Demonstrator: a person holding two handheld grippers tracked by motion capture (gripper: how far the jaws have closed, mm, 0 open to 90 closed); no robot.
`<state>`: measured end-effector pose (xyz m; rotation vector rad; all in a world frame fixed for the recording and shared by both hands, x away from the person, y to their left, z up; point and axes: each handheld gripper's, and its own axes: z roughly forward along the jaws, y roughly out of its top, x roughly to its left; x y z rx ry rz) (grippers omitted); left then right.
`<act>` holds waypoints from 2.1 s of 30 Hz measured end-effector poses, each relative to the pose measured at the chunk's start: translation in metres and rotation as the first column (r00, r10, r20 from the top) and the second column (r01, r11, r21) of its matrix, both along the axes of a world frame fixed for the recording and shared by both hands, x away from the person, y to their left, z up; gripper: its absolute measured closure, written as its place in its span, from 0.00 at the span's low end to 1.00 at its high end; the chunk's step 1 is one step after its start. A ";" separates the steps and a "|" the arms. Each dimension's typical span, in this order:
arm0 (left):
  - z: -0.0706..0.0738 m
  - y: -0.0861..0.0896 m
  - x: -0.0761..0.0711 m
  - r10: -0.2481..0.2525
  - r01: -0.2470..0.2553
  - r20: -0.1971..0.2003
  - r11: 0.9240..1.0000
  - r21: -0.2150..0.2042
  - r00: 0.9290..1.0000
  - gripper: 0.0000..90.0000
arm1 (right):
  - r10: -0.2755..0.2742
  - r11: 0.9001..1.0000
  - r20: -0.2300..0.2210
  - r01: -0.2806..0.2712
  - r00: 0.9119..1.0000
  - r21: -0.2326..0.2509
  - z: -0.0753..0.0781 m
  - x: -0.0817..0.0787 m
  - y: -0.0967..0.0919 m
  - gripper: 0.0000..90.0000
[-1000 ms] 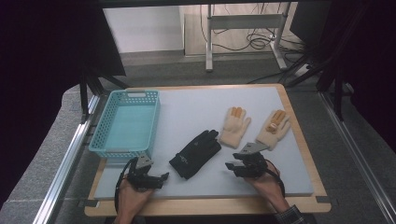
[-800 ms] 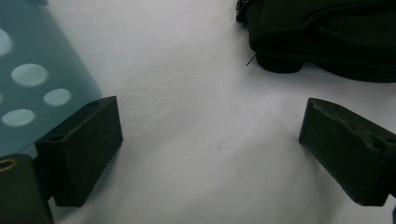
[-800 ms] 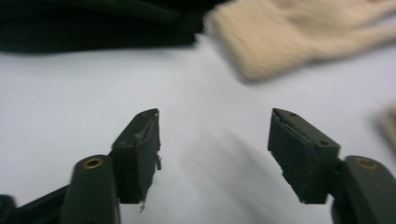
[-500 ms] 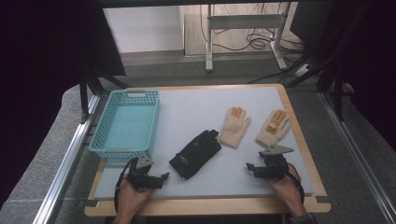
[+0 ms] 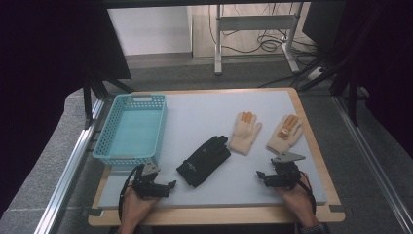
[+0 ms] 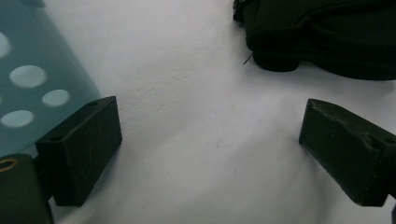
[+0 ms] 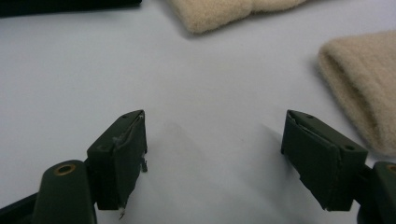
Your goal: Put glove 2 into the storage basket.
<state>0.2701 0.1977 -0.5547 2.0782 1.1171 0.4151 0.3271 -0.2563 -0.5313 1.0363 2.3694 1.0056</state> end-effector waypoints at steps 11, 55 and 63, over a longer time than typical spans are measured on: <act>0.021 -0.007 -0.003 -0.058 0.056 -0.015 0.995 -0.077 0.998 0.06 | 0.000 1.000 0.000 0.000 1.000 0.001 0.000 0.000 0.000 0.24; 0.020 -0.133 0.085 -0.173 0.189 -0.147 0.976 0.107 0.974 0.00 | 0.001 1.000 0.000 -0.001 1.000 0.002 0.000 0.000 0.000 0.24; 0.025 -0.130 0.085 -0.144 0.163 -0.152 0.979 0.120 0.978 0.12 | 0.001 1.000 0.001 -0.001 1.000 0.002 0.000 0.000 0.000 0.24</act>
